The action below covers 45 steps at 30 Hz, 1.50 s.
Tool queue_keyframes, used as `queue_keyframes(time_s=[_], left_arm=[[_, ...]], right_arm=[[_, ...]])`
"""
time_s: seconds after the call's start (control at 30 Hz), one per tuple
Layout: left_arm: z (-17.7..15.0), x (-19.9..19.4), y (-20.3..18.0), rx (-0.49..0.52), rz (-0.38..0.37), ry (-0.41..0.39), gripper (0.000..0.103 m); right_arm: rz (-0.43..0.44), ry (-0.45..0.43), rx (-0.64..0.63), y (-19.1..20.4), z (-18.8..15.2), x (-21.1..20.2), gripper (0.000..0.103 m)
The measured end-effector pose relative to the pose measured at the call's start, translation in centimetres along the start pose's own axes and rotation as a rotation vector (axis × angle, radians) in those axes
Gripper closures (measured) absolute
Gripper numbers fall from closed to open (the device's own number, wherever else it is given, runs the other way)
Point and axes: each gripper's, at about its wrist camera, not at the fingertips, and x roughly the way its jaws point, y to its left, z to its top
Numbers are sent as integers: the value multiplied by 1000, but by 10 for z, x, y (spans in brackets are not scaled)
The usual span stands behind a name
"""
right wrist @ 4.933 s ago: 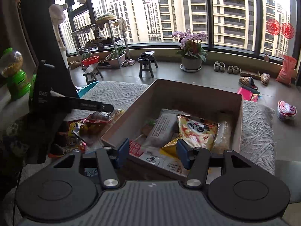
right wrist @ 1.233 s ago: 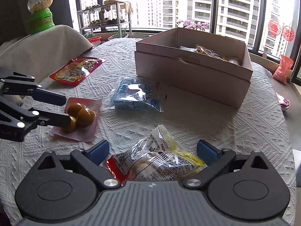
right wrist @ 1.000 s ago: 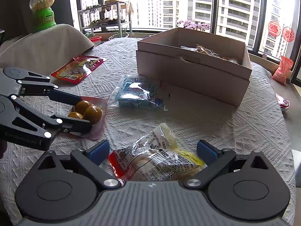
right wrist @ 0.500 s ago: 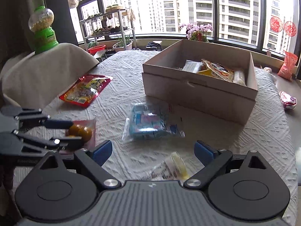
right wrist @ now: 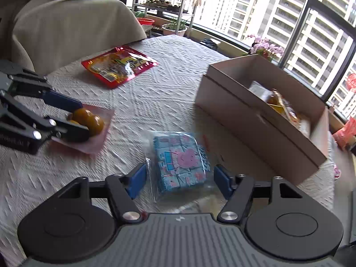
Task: Organize snacks
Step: 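Release the clear packet and grasp the blue Peppa Pig bag with right tool, then grasp the red orange-sweet packet with left tool while right lifts the Peppa bag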
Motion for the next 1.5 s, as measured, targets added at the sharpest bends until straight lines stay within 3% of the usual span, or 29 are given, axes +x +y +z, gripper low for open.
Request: queue_keyframes(time_s=[0.17, 0.2, 0.33, 0.4, 0.47, 0.6, 0.67, 0.7, 0.8, 0.93, 1.07, 1.27, 1.5], left_arm=[[-1, 0, -5, 11, 18, -2, 49], [-2, 0, -7, 23, 25, -3, 49], [-3, 2, -12, 52, 40, -4, 49], [-3, 3, -13, 61, 39, -5, 48], [-3, 3, -13, 64, 38, -5, 48], [0, 5, -12, 54, 31, 8, 47], [1, 6, -14, 61, 36, 17, 47], [2, 7, -15, 68, 39, 22, 47], [4, 8, -17, 83, 47, 35, 47], [3, 8, -16, 74, 49, 39, 46], [1, 5, -15, 75, 42, 46, 46], [-7, -1, -19, 172, 23, 27, 47], [-12, -20, -38, 260, 13, -55, 56]], right_arm=[[-244, 15, 20, -24, -18, -12, 30], [-235, 13, 54, -29, -19, -16, 30], [-6, -34, 355, -59, -13, -29, 30], [17, -44, 468, -69, -4, -21, 28], [-20, -19, 516, -71, 6, -1, 28], [-76, 81, 486, -59, 18, 36, 27], [-105, 68, 430, -46, 19, 32, 42], [-97, 63, 410, -42, 20, 27, 44], [-41, 35, 374, -33, 15, 6, 44], [-30, -11, 337, -27, 5, -25, 44], [-52, -36, 336, -30, -4, -47, 44], [-95, -73, 360, -42, -17, -68, 44], [-112, -100, 359, -48, -27, -83, 44]])
